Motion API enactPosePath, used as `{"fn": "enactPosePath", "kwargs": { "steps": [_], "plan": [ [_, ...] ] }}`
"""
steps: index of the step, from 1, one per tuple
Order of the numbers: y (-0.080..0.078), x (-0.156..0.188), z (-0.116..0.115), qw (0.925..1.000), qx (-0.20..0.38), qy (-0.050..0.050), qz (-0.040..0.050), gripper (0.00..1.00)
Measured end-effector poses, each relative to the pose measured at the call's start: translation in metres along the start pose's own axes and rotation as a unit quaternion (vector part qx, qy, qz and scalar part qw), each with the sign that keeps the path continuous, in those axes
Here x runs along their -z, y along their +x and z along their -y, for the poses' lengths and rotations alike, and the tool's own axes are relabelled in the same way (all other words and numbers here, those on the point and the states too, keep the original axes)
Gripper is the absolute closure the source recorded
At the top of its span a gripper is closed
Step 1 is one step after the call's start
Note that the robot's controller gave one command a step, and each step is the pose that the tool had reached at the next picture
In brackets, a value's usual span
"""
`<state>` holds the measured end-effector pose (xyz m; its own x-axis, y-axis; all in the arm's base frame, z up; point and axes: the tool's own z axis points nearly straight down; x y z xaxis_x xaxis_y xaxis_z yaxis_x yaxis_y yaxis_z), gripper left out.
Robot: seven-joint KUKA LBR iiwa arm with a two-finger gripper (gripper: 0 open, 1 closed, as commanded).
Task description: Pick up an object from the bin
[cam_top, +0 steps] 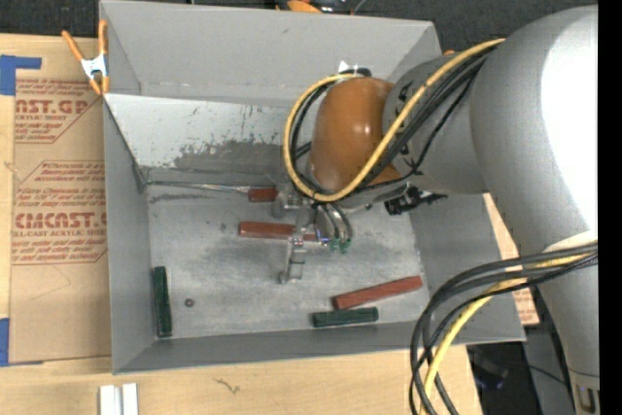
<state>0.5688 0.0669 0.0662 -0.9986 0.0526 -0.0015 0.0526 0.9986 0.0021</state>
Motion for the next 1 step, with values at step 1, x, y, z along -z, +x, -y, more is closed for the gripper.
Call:
{"fn": "enactPosePath", "kwargs": {
  "steps": [1],
  "plan": [
    [-0.0002,0.0001,-0.0009,1.0,0.0,0.0,0.0,0.0]
  ]
}}
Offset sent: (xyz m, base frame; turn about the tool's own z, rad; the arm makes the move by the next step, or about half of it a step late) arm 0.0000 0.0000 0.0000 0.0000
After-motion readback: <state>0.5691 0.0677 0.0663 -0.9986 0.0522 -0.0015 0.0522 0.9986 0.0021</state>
